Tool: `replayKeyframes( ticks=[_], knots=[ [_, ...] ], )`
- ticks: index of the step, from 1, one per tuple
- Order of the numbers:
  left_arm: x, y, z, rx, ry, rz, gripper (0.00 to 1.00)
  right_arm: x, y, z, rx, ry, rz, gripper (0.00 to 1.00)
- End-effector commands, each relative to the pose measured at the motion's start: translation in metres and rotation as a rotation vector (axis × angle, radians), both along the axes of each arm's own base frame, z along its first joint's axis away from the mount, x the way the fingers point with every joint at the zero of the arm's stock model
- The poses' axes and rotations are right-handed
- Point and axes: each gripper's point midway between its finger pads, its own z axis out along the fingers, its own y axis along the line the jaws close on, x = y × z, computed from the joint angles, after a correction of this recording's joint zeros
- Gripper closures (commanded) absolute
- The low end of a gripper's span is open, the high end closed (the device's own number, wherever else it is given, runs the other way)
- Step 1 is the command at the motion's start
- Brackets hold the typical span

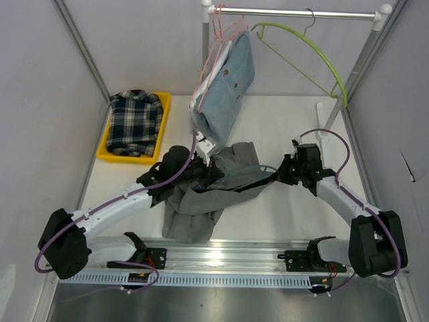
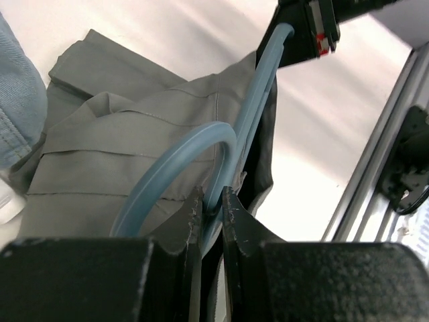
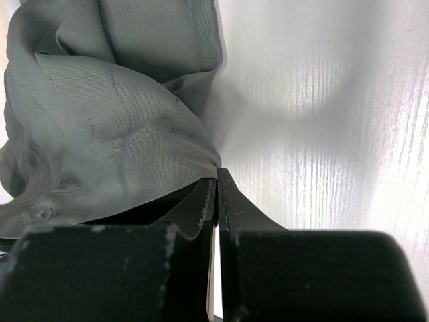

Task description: Place the skirt on the hanger

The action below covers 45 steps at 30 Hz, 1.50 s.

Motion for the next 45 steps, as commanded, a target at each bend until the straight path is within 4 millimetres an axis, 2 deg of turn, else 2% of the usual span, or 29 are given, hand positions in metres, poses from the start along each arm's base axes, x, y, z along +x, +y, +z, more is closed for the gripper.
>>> replayKeyframes(
  ticks=[1,7,12,16,21,30,39,45],
  knots=[
    [-0.004,0.01,0.005,0.119,-0.102,-0.004,1.0,0.02,0.0,0.023,0.002,-0.07,-0.018,1.0],
    [-0.006,0.023,0.012,0.161,-0.16,0.054,1.0,0.02,-0.004,0.019,-0.021,-0.057,-0.023,1.0],
    [-0.004,0.039,0.002,0.263,-0.189,0.089,1.0,0.02,-0.008,0.016,-0.031,-0.05,-0.03,1.0],
    [-0.015,0.037,0.003,0.275,-0.208,0.053,1.0,0.021,-0.008,0.016,-0.014,-0.053,-0.028,1.0],
    [-0.008,0.045,0.004,0.337,-0.237,0.103,1.0,0.024,-0.006,0.021,-0.004,-0.073,-0.02,1.0],
    [-0.002,0.044,0.006,0.387,-0.267,0.126,1.0,0.02,-0.005,0.019,-0.033,-0.068,-0.002,1.0],
    [0.004,0.04,0.008,0.434,-0.301,0.155,1.0,0.016,-0.006,0.021,-0.169,-0.072,-0.015,1.0],
    [-0.003,0.025,0.023,0.399,-0.326,0.128,1.0,0.019,-0.004,0.024,-0.279,-0.083,-0.037,1.0]
  ],
)
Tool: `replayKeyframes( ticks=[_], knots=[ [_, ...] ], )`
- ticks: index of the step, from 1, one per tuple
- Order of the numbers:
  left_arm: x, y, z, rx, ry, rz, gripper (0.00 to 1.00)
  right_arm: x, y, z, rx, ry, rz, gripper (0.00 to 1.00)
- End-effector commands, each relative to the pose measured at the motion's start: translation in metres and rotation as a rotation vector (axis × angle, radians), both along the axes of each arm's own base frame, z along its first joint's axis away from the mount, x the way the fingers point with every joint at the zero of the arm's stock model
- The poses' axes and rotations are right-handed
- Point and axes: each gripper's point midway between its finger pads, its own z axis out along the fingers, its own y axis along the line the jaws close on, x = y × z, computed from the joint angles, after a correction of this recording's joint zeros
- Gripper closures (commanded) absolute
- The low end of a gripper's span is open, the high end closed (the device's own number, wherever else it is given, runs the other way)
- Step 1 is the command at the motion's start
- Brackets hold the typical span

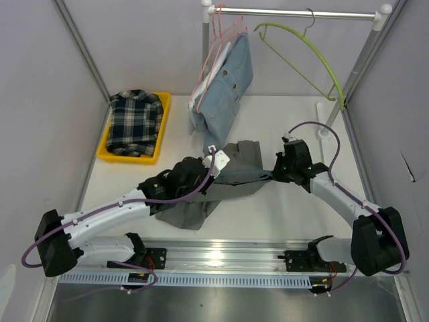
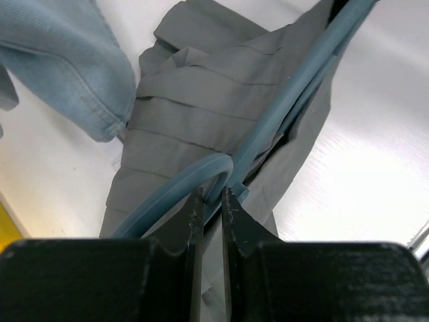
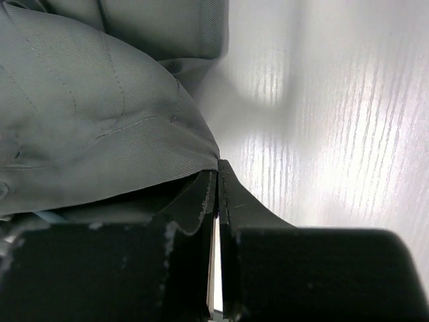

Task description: Place the skirt on the hanger

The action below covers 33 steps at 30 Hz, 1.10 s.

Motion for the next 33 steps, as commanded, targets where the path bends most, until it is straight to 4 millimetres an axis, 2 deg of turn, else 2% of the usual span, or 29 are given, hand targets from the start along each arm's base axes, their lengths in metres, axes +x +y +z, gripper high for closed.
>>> replayKeyframes(
  ticks=[1,7,10,12,14,15,21,33],
  knots=[
    [0.003,-0.004,0.018,0.022,-0.057,-0.009,1.0,0.019,-0.005,0.019,-0.099,-0.078,-0.044,1.0],
    [0.004,-0.006,0.013,0.069,-0.07,0.001,1.0,0.019,0.005,0.017,-0.114,-0.072,-0.016,1.0],
    [0.002,-0.003,0.009,0.096,-0.066,-0.012,1.0,0.02,-0.005,0.015,-0.116,-0.064,-0.037,1.0],
    [0.004,0.005,0.006,0.135,-0.068,0.02,1.0,0.023,-0.014,0.014,-0.049,-0.059,-0.051,1.0],
    [0.003,0.007,0.002,0.161,-0.062,0.01,1.0,0.021,-0.012,0.014,0.02,-0.051,-0.026,1.0],
    [0.002,0.007,0.001,0.164,-0.06,0.001,1.0,0.022,-0.018,0.015,0.039,-0.056,-0.038,1.0],
    [0.003,0.009,-0.005,0.193,-0.051,0.02,1.0,0.022,-0.006,0.028,0.153,-0.101,0.02,1.0],
    [0.011,0.001,-0.006,0.297,-0.086,0.048,1.0,0.014,-0.007,0.041,0.085,-0.115,0.043,1.0]
  ],
)
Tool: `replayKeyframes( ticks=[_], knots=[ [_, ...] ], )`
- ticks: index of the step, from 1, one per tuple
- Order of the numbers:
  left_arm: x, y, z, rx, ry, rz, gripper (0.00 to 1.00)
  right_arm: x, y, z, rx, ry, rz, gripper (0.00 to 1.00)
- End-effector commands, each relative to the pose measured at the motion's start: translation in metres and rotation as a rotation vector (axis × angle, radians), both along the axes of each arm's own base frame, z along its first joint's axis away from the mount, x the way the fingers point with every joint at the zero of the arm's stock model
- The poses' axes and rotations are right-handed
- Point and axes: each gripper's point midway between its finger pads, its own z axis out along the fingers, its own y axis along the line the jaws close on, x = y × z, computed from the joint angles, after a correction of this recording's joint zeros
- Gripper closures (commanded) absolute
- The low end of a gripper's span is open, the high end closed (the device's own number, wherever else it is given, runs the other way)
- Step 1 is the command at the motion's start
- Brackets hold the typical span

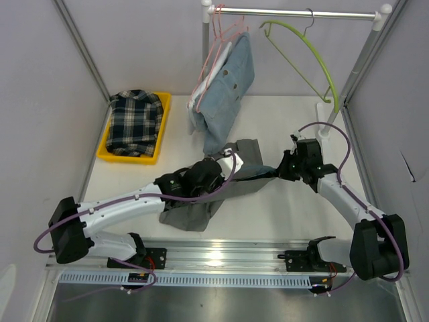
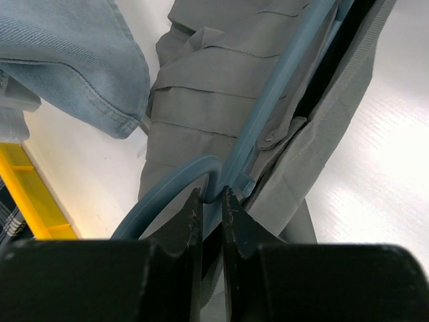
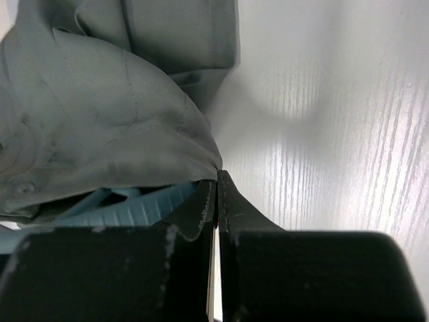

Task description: Place the skirt on the hanger

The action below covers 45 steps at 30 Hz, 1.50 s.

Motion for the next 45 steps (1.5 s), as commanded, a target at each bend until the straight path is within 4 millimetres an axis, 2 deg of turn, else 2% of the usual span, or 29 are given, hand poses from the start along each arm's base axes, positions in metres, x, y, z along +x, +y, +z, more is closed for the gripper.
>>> replayKeyframes(
  ticks=[1,5,10,13,19,22,26,27,28,30,31,32,33,34,35,36,38,39,43,45],
  knots=[
    [0.004,0.006,0.004,0.124,-0.05,0.003,1.0,0.008,0.0,0.027,-0.044,-0.092,0.007,1.0],
    [0.0,0.0,0.008,0.177,-0.068,-0.015,1.0,0.006,0.007,0.035,-0.105,-0.111,0.022,1.0],
    [-0.006,-0.01,0.011,0.208,-0.08,-0.054,1.0,0.006,0.018,0.061,-0.115,-0.168,0.04,1.0],
    [-0.013,-0.014,0.008,0.239,-0.083,-0.095,1.0,0.008,0.017,0.072,-0.142,-0.191,0.031,1.0],
    [-0.025,-0.013,0.002,0.238,-0.066,-0.139,1.0,0.015,0.011,0.07,-0.173,-0.187,0.02,1.0],
    [-0.023,-0.007,0.0,0.252,-0.071,-0.109,1.0,0.017,0.008,0.062,-0.179,-0.166,0.01,1.0],
    [-0.01,0.003,0.01,0.199,-0.088,-0.009,1.0,0.016,0.005,0.05,-0.176,-0.146,0.005,1.0],
    [-0.004,0.002,0.019,0.16,-0.079,0.022,0.95,0.015,0.005,0.048,-0.173,-0.14,0.003,1.0],
    [0.007,0.011,0.02,0.118,-0.049,0.093,0.91,0.013,0.005,0.044,-0.172,-0.132,0.006,1.0],
    [0.017,0.008,0.024,0.03,0.025,0.118,0.76,0.01,0.004,0.035,-0.171,-0.114,0.002,1.0],
    [0.032,0.019,0.024,-0.033,0.062,0.187,0.69,0.009,0.004,0.032,-0.171,-0.109,0.001,1.0],
    [0.038,0.021,0.024,-0.077,0.089,0.2,0.64,0.008,0.005,0.029,-0.168,-0.11,0.001,1.0],
    [0.04,0.008,0.027,-0.155,0.13,0.147,0.54,0.006,0.004,0.023,-0.169,-0.099,-0.001,1.0],
    [0.049,0.016,0.02,-0.211,0.172,0.195,0.49,0.005,0.003,0.022,-0.169,-0.098,-0.003,1.0],
    [0.053,0.015,0.02,-0.244,0.182,0.193,0.46,0.003,0.008,0.022,-0.147,-0.099,0.017,1.0],
    [0.054,0.002,0.022,-0.302,0.202,0.138,0.44,0.002,0.008,0.018,-0.146,-0.09,0.02,1.0],
    [0.064,0.003,0.016,-0.338,0.232,0.146,0.41,0.0,0.009,0.016,-0.139,-0.09,0.027,1.0],
    [0.061,-0.009,0.01,-0.365,0.278,0.088,0.4,-0.001,0.01,0.015,-0.135,-0.087,0.03,1.0],
    [0.074,-0.016,0.0,-0.49,0.409,0.022,0.39,-0.003,0.013,0.013,-0.115,-0.093,0.044,1.0],
    [0.084,-0.011,-0.007,-0.525,0.452,0.027,0.39,-0.004,0.014,0.013,-0.11,-0.094,0.049,1.0]
  ],
)
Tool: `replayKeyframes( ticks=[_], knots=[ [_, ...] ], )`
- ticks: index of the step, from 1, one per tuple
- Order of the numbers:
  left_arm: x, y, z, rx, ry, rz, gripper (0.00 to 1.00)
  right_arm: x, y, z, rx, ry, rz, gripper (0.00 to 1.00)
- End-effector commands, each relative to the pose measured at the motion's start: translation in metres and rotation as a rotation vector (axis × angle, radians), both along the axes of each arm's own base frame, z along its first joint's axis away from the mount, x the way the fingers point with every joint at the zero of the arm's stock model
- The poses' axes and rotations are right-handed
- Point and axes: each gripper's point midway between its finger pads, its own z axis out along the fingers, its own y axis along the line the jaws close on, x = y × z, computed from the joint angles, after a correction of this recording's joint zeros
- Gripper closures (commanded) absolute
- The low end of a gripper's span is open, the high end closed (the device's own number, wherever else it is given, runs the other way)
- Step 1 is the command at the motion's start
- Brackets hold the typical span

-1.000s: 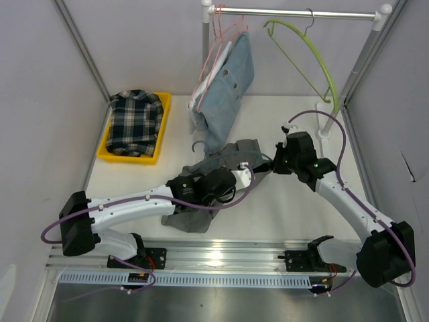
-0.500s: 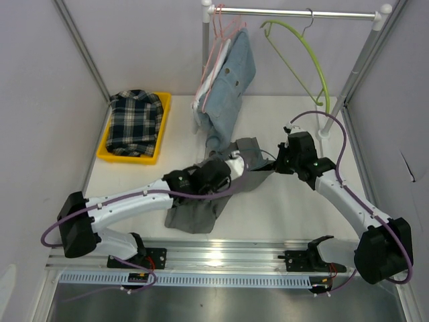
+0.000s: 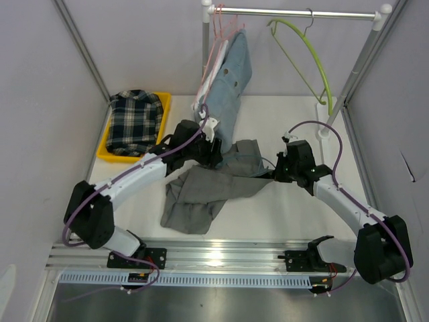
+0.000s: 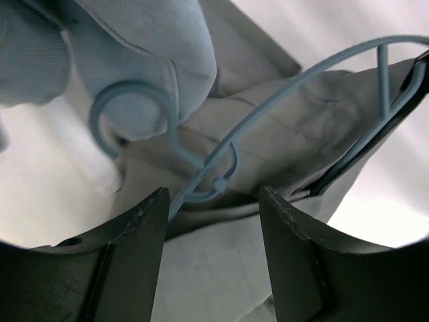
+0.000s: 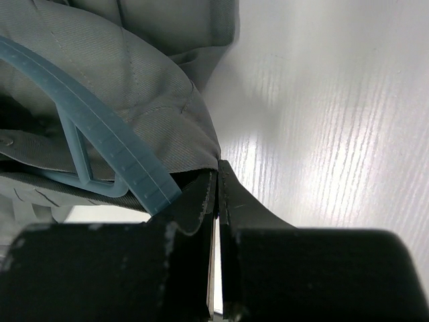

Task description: Place the skirt on the hanger

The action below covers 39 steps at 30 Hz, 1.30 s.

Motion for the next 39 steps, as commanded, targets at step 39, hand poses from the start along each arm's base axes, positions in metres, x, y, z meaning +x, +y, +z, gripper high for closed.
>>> replayKeyframes(
  ticks=[39],
  knots=[
    [0.061,-0.033,-0.067,-0.719,0.342,-0.023,0.25,0.01,0.001,0.008,0.065,-0.061,0.026,1.0]
  ],
)
